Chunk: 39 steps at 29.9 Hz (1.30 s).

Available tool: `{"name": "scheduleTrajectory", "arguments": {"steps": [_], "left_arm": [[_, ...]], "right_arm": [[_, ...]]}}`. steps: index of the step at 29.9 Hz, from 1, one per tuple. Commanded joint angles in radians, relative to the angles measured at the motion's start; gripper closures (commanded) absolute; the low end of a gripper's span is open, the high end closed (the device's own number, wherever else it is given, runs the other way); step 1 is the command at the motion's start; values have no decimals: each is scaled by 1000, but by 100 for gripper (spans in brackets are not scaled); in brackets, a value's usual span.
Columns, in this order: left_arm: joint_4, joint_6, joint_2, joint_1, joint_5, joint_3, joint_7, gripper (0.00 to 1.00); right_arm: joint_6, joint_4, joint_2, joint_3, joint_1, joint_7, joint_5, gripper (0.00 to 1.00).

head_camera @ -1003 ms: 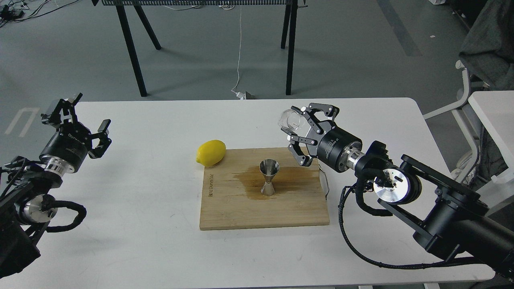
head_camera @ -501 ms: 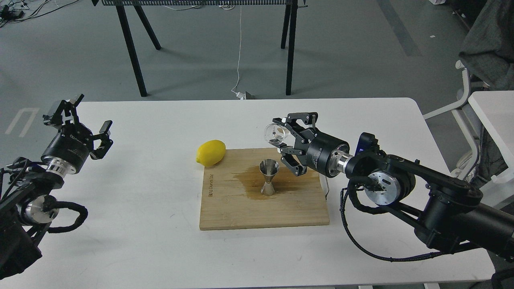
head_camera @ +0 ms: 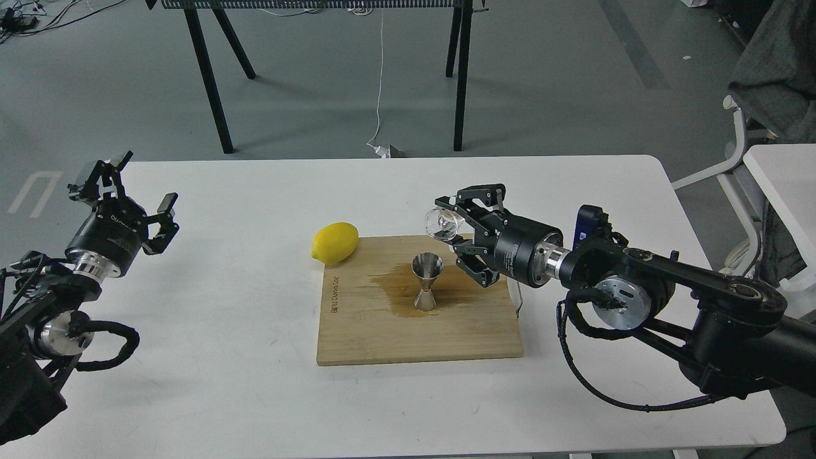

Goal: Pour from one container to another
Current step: 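Carry the held glass over the jigger with the right gripper, then tilt the glass above the jigger to pour into it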

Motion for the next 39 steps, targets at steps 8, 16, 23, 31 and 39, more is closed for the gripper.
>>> {"name": "scheduleTrajectory", "arguments": {"steps": [8, 16, 23, 31, 39], "left_arm": [[0, 0, -6, 0, 0, 0, 0, 1], [0, 0, -6, -4, 0, 0, 0, 1], [0, 0, -8, -4, 0, 1, 0, 1], [0, 0, -8, -4, 0, 1, 0, 1], [0, 0, -14, -4, 0, 1, 0, 1]], "right_arm": [[-3, -12, 8, -63, 67, 0, -32, 62], [-8, -12, 8, -117, 110, 0, -60, 62], [-11, -17, 10, -174, 147, 2, -95, 62], [-12, -40, 11, -217, 200, 2, -124, 62], [-11, -51, 23, -264, 245, 2, -124, 62]]}}
